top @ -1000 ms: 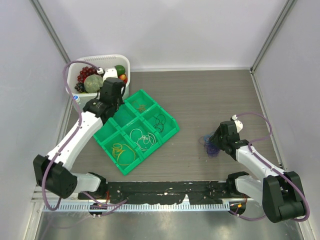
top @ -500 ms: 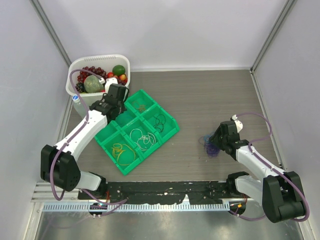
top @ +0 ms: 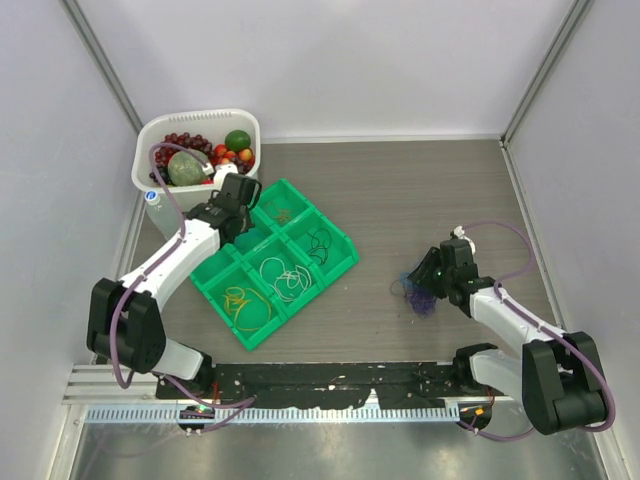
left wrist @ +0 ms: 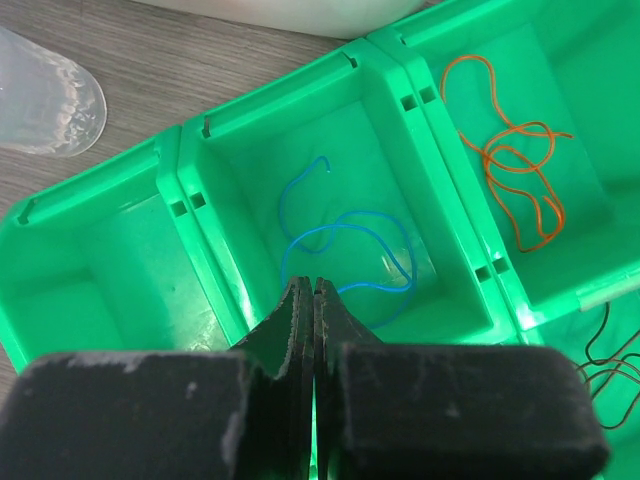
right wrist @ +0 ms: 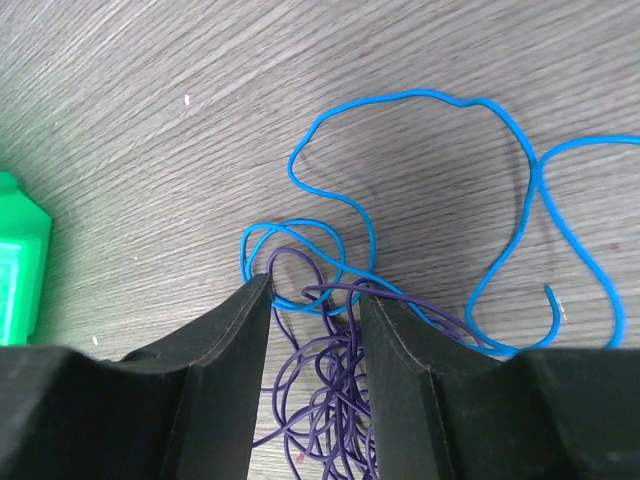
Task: Untangle the cables
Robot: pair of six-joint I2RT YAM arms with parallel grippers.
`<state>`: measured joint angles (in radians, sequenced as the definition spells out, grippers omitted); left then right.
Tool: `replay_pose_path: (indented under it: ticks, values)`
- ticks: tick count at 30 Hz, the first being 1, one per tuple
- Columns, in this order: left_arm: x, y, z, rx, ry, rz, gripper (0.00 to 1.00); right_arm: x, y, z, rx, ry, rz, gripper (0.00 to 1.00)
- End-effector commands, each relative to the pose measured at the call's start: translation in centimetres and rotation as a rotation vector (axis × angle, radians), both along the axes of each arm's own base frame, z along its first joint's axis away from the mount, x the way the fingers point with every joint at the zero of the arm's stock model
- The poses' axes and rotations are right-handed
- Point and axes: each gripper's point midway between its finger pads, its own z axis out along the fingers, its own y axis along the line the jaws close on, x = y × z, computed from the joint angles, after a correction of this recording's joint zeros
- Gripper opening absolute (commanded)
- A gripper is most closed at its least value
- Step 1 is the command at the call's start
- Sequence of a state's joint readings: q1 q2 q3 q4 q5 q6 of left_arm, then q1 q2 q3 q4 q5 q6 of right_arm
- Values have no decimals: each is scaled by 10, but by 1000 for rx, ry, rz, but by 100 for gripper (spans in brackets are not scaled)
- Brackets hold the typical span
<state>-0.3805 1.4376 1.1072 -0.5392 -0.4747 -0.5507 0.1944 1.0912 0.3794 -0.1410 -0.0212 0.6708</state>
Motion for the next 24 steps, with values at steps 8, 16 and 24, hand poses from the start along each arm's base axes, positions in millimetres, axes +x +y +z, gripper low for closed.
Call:
replay_pose_path:
  ticks: [8, 16, 24]
  values:
    - [12, 2, 6, -25, -25, 35, 23, -3, 28, 4, 81, -15, 168, 47]
    - [10, -25, 28, -128, -11, -100, 66, 17, 46, 18, 96, -57, 260, 47]
    - [14, -108, 41, -510, -51, -348, 77, 45, 66, 17, 149, -70, 334, 50]
